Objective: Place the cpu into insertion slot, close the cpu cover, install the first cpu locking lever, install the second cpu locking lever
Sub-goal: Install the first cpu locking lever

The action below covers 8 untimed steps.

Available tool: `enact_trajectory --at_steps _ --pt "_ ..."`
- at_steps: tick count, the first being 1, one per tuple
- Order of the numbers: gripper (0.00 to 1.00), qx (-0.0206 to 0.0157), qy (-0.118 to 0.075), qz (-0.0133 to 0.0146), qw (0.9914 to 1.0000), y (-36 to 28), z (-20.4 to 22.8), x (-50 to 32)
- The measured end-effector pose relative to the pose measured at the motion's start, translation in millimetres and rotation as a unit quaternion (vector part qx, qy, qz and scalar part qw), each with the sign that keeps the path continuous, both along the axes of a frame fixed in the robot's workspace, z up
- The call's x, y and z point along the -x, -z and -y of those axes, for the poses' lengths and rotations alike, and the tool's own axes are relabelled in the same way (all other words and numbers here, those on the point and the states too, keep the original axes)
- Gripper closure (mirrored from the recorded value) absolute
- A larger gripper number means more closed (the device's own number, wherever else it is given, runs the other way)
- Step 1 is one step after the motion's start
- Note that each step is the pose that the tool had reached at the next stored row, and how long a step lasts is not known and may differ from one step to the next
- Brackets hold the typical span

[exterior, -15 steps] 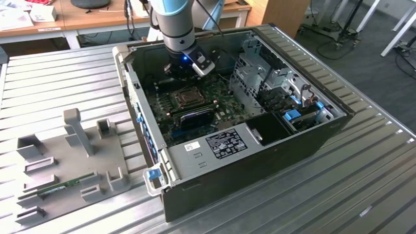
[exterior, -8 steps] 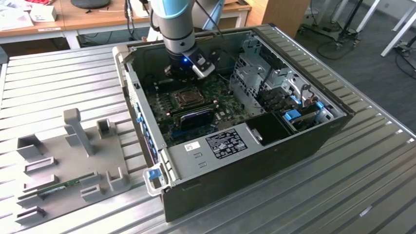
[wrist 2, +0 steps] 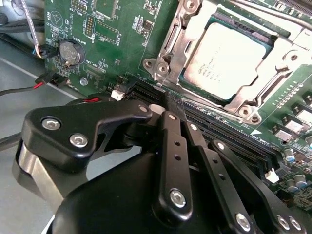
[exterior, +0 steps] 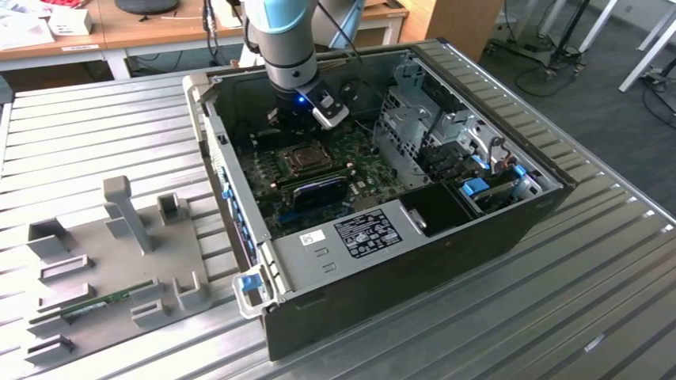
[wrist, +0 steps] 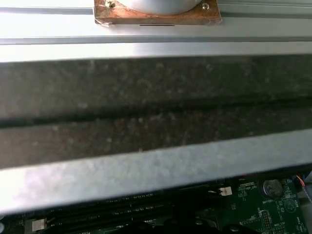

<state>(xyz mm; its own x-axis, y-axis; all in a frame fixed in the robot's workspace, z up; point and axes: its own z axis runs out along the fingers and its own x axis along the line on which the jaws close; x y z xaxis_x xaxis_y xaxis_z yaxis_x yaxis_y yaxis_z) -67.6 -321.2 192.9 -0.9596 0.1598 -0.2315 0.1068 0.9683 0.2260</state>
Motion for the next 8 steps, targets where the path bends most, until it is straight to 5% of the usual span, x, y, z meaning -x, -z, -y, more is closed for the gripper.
enact_trajectory --at_steps 8 --pt "0.9 0.0012 0.0 0.0001 1.0 1.0 0.4 0.0"
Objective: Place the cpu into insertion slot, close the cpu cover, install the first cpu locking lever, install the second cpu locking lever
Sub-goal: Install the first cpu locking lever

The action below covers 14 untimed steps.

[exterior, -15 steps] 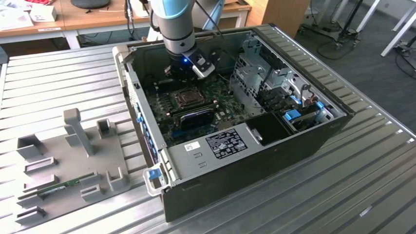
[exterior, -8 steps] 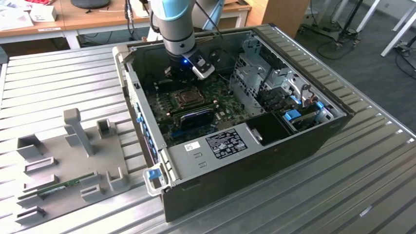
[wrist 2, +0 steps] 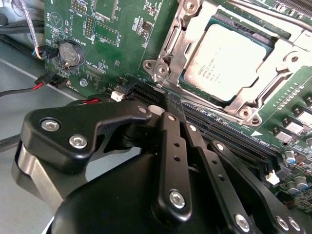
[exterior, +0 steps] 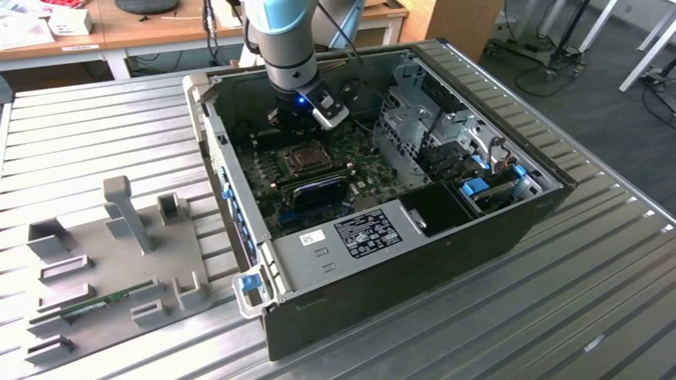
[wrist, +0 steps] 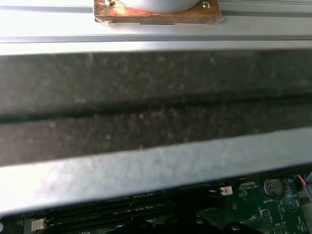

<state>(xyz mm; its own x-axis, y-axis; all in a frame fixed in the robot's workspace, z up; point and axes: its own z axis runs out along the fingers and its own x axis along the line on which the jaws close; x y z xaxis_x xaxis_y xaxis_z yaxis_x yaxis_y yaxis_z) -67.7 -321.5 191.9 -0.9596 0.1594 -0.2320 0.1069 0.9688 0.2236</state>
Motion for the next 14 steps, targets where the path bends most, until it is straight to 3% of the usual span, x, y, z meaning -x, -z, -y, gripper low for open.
enact_trajectory --at_steps 6,14 --pt "0.9 0.0008 0.0 0.0 1.0 0.3 0.2 0.0" --pt "0.9 0.0008 0.003 0.0 1.0 0.2 -3.2 0.0"
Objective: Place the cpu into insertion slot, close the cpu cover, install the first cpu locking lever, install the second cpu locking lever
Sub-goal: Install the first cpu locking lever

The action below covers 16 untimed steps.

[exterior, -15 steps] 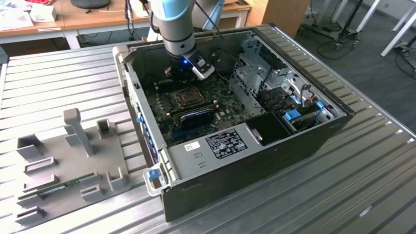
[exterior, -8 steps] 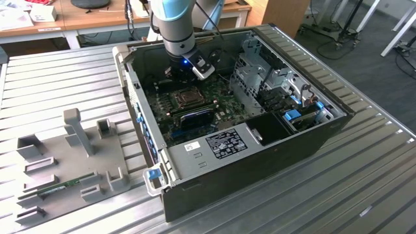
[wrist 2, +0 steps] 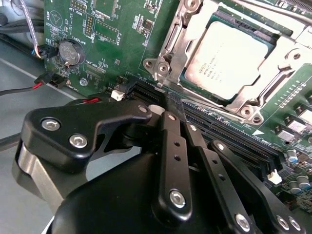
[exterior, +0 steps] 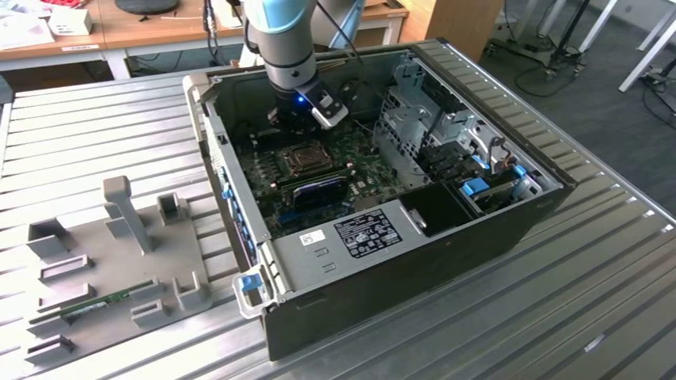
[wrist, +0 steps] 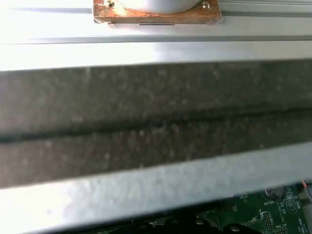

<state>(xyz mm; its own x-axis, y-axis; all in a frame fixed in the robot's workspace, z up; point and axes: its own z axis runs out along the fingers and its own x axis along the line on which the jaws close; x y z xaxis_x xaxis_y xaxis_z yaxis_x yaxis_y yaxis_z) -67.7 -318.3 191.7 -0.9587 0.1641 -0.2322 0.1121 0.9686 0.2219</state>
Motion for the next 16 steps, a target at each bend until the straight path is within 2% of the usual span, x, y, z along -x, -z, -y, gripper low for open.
enact_trajectory --at_steps 16 --pt "0.9 0.0 0.005 0.0003 0.99999 -1.5 -0.2 0.8"
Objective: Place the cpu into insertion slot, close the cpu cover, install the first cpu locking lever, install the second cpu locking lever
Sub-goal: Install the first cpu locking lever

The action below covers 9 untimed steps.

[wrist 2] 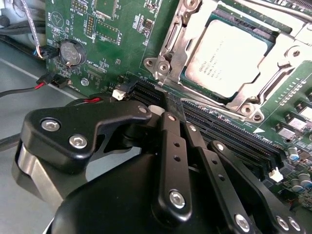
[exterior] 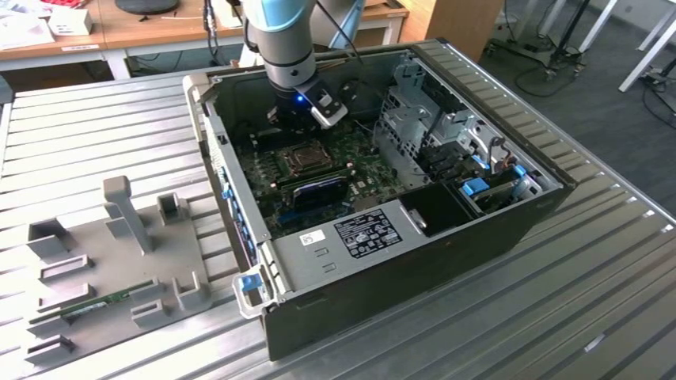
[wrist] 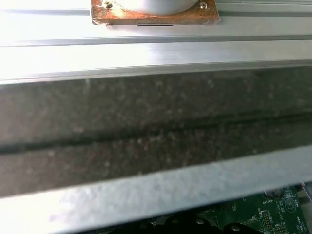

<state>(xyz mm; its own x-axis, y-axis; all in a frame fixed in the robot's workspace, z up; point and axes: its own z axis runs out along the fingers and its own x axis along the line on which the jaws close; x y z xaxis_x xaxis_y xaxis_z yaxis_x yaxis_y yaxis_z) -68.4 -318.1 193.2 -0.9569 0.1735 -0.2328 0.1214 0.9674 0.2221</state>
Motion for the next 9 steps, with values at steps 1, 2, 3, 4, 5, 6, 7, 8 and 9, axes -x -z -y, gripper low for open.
enact_trajectory --at_steps 1,2,3,4,5,6,7,8,9 --pt "0.9 0.0 0.0 0.0003 1.0 0.0 0.2 0.1" --pt "0.9 0.0 0.0 0.0005 1.0 0.0 0.4 0.2" --pt "0.9 0.0 0.0 0.0007 1.0 0.0 0.7 0.2" --pt "0.9 0.0 0.0 0.0009 1.0 0.0 1.0 0.3" --pt "0.9 0.0 0.0 0.0012 1.0 0.0 1.4 0.3" --pt "0.9 0.0 0.0 0.0015 1.0 0.0 1.8 0.4" --pt "0.9 0.0 0.0 0.0018 1.0 0.0 2.0 0.5" --pt "0.9 0.0 0.0 0.0019 1.0 0.1 2.3 0.5" --pt "0.9 0.0 0.0 0.0021 1.0 0.0 2.6 0.5"
